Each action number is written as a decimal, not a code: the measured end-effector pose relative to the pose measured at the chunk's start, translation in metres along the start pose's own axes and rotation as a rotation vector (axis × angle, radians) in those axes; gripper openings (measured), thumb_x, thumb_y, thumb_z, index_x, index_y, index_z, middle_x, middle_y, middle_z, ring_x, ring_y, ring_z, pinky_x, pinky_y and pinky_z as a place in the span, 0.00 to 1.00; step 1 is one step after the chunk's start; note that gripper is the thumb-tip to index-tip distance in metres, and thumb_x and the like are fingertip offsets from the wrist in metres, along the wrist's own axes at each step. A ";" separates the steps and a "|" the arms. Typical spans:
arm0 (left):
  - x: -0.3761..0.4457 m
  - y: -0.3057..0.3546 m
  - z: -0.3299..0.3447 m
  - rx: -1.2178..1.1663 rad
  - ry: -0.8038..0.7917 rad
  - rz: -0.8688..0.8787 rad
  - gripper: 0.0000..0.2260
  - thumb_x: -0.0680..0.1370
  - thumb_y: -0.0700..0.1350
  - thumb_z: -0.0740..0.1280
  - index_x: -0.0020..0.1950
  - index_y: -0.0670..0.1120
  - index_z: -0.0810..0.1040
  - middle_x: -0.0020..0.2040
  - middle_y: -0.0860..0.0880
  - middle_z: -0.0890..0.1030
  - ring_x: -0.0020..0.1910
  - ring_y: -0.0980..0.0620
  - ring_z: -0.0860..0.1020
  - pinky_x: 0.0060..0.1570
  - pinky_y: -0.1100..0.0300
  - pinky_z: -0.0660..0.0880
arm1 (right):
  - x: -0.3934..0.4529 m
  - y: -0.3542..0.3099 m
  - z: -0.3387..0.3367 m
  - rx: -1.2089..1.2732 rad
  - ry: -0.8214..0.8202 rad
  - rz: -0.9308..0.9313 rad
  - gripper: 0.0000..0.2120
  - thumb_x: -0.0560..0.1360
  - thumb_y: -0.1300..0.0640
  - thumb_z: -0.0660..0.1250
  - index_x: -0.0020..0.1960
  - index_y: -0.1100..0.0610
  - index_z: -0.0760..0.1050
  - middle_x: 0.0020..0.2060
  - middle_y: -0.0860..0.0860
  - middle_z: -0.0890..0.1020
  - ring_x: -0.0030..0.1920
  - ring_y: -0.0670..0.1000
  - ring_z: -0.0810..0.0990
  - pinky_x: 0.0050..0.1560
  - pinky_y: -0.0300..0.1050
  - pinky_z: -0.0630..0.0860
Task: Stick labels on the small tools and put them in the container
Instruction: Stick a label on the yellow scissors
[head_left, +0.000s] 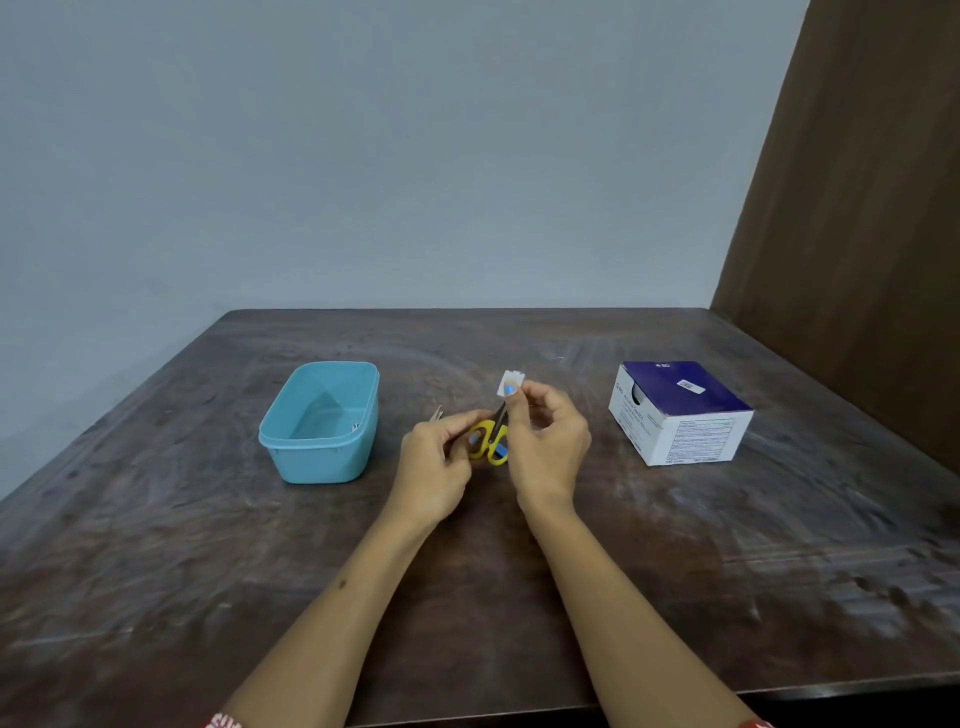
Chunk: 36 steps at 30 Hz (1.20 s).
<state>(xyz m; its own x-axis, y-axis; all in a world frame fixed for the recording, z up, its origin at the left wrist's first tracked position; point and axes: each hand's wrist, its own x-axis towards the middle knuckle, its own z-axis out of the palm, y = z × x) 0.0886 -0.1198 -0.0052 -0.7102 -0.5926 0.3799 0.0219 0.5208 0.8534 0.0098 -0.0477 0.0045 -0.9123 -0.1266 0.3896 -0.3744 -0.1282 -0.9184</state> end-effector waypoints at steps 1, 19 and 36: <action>0.000 0.000 -0.001 0.011 0.011 0.013 0.19 0.75 0.28 0.59 0.60 0.45 0.79 0.50 0.51 0.83 0.51 0.57 0.81 0.57 0.55 0.77 | -0.001 0.000 0.000 -0.020 -0.023 -0.015 0.02 0.72 0.58 0.70 0.45 0.55 0.81 0.40 0.50 0.82 0.38 0.42 0.79 0.40 0.31 0.74; -0.001 0.001 0.004 -0.099 -0.066 -0.079 0.17 0.77 0.29 0.59 0.60 0.43 0.79 0.53 0.46 0.81 0.52 0.53 0.80 0.52 0.56 0.79 | 0.006 0.003 -0.002 0.063 0.138 0.050 0.03 0.73 0.59 0.68 0.42 0.52 0.77 0.40 0.53 0.82 0.41 0.51 0.81 0.40 0.43 0.77; 0.003 -0.003 -0.001 -0.132 0.065 -0.049 0.16 0.77 0.31 0.60 0.60 0.44 0.79 0.51 0.47 0.83 0.50 0.52 0.82 0.52 0.51 0.79 | -0.002 0.006 0.001 -0.046 -0.141 0.003 0.05 0.71 0.59 0.71 0.41 0.48 0.79 0.38 0.49 0.83 0.39 0.46 0.82 0.42 0.44 0.80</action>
<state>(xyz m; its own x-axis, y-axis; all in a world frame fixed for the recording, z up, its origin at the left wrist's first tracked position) 0.0870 -0.1232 -0.0065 -0.6659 -0.6560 0.3553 0.0838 0.4074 0.9094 0.0091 -0.0492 -0.0018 -0.8824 -0.2639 0.3895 -0.3816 -0.0827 -0.9206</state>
